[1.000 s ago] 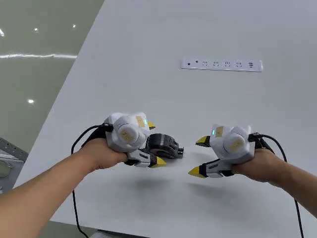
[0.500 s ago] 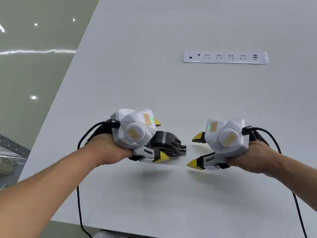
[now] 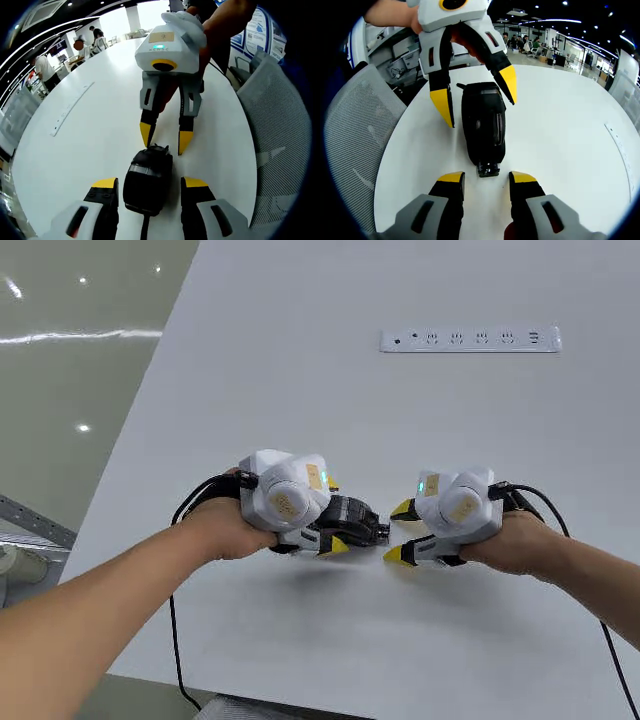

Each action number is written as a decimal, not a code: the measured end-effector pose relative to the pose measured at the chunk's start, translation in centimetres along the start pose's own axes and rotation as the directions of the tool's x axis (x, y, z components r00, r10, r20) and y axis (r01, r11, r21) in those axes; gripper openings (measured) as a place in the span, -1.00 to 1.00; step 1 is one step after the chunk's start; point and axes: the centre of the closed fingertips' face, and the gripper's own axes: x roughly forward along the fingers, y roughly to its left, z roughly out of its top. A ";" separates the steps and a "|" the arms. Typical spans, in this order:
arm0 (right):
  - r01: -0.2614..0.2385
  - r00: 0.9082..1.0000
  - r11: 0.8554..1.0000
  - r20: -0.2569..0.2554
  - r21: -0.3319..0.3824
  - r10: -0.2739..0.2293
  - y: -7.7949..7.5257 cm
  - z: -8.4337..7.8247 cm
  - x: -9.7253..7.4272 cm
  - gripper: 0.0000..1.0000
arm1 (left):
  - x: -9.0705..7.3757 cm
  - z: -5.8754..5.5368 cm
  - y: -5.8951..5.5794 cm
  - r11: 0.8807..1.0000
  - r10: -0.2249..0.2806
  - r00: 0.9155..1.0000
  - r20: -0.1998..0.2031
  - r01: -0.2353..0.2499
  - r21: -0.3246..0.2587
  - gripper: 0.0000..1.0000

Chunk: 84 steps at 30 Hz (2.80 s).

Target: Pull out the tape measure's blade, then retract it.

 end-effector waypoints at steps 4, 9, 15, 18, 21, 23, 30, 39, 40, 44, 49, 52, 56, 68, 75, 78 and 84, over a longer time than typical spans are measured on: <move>-0.001 1.000 1.000 0.011 -0.009 0.001 -0.1 0.3 0.2 -0.40 | 0.1 0.0 0.0 1.000 -0.008 1.000 -0.001 0.008 0.011 -0.14; 0.000 1.000 1.000 0.019 -0.017 0.000 -0.2 0.4 0.4 -0.51 | 0.2 0.0 0.2 0.999 -0.011 1.000 -0.013 0.012 0.032 -0.21; 0.005 1.000 1.000 0.021 -0.023 -0.005 -0.4 0.4 0.4 -0.62 | 0.4 0.1 0.0 0.998 -0.032 0.999 -0.027 0.033 0.061 -0.27; 0.001 1.000 1.000 0.021 -0.030 -0.001 -0.3 0.4 0.4 -0.65 | 0.5 0.0 0.1 0.997 -0.037 0.999 -0.034 0.039 0.072 -0.30; -0.003 1.000 0.999 0.020 -0.044 0.004 -0.1 0.4 0.5 -0.69 | 0.5 0.1 0.2 0.996 -0.039 0.998 -0.039 0.042 0.079 -0.33; -0.005 1.000 0.999 0.019 -0.049 0.005 -0.1 0.4 0.5 -0.71 | 0.4 0.1 0.2 0.996 -0.042 0.998 -0.041 0.045 0.080 -0.35; -0.007 1.000 0.998 0.013 -0.065 0.008 -0.1 0.4 0.5 -0.73 | 0.4 0.1 0.2 0.995 -0.052 0.997 -0.049 0.056 0.085 -0.37; 0.010 1.000 0.997 -0.001 -0.078 -0.010 -0.1 0.4 0.4 -0.76 | 0.4 0.3 0.1 0.993 -0.063 0.995 -0.074 0.070 0.093 -0.41; 0.012 1.000 0.997 -0.002 -0.078 -0.013 -0.1 0.4 0.4 -0.76 | 0.4 0.3 0.0 0.994 -0.064 0.995 -0.074 0.071 0.088 -0.41; 0.017 1.000 0.996 -0.002 -0.083 -0.017 -0.1 0.4 0.3 -0.77 | 0.4 0.4 0.0 0.993 -0.065 0.995 -0.075 0.073 0.097 -0.42; 0.018 1.000 0.996 -0.004 -0.092 -0.018 -0.1 0.3 0.3 -0.78 | 0.3 0.4 0.0 0.992 -0.070 0.994 -0.079 0.078 0.100 -0.42; 0.012 1.000 0.996 -0.005 -0.093 -0.013 0.0 0.3 0.2 -0.79 | 0.4 0.3 0.0 0.991 -0.072 0.994 -0.081 0.080 0.103 -0.43; 0.008 1.000 0.995 -0.008 -0.103 -0.009 0.0 0.2 0.1 -0.79 | 0.4 0.2 0.0 0.990 -0.075 0.993 -0.087 0.085 0.110 -0.43; 0.007 1.000 0.997 -0.003 -0.079 -0.007 -0.2 -0.7 -0.7 -0.80 | 0.4 0.3 0.0 0.991 -0.070 0.993 -0.091 0.080 0.105 -0.43; 0.003 1.000 0.998 0.006 -0.066 -0.002 -0.2 -1.2 -1.2 -0.80 | 0.5 0.3 0.0 0.991 -0.071 0.993 -0.097 0.081 0.106 -0.43; 0.000 1.000 0.998 0.007 -0.067 0.001 -0.2 -1.4 -1.4 -0.80 | 0.5 0.3 -0.1 0.991 -0.070 0.993 -0.098 0.080 0.106 -0.43; 0.002 1.000 0.998 0.007 -0.055 -0.001 -0.2 -1.9 -1.9 -0.81 | 0.5 0.3 0.0 0.991 -0.072 0.993 -0.098 0.082 0.104 -0.44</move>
